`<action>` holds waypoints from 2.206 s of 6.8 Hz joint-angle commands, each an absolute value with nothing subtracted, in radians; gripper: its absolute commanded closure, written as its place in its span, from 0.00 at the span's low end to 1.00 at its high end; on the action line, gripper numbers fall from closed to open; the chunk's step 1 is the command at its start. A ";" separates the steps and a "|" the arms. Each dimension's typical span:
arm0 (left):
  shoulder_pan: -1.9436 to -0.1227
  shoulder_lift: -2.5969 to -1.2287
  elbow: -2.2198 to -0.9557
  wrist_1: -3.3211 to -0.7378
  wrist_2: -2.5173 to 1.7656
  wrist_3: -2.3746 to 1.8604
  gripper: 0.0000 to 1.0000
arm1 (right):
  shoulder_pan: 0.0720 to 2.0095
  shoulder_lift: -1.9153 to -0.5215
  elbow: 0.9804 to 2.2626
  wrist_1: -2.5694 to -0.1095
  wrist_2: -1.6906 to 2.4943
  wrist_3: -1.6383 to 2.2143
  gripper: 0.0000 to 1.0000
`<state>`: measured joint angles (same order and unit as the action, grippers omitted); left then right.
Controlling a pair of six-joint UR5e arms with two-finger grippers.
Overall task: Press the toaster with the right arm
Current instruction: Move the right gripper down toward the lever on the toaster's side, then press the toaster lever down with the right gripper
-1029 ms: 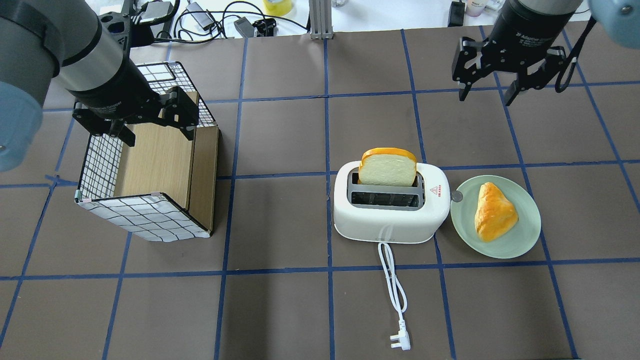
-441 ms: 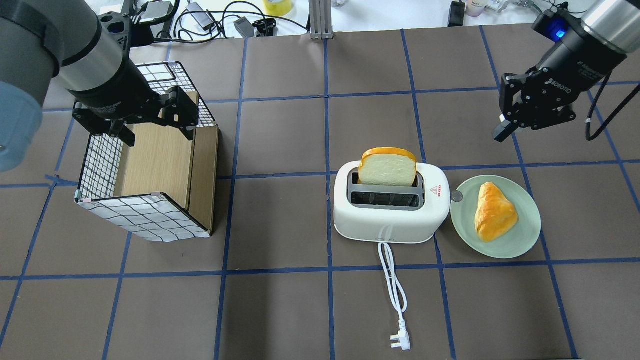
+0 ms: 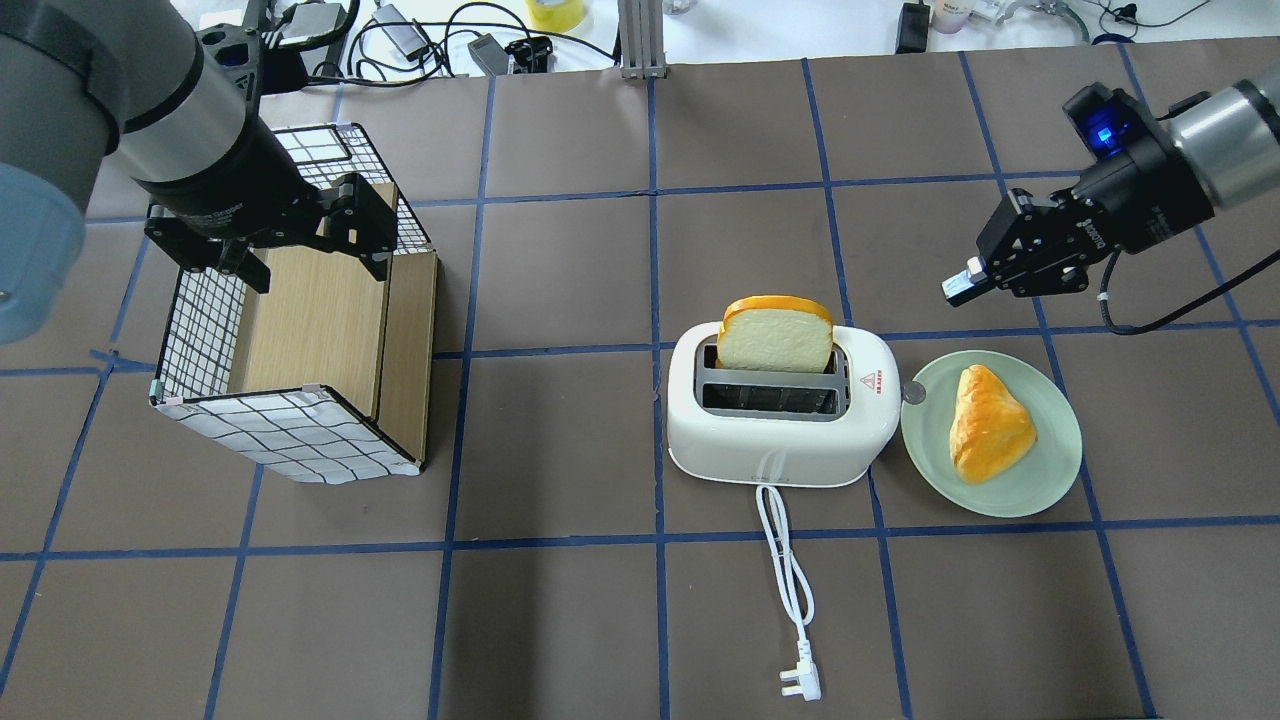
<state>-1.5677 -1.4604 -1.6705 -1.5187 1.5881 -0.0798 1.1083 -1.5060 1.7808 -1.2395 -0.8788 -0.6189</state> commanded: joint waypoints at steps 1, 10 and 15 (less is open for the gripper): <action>-1.568 -1.460 -1.671 -1.519 1.588 -0.080 0.00 | 1.043 -1.493 1.883 -1.241 -0.807 -0.801 1.00; -1.568 -1.460 -1.671 -1.519 1.588 -0.080 0.00 | 0.965 -1.454 2.060 -1.322 -0.719 -0.982 1.00; -1.568 -1.460 -1.671 -1.519 1.588 -0.080 0.00 | 0.966 -1.424 2.071 -1.350 -0.736 -0.974 1.00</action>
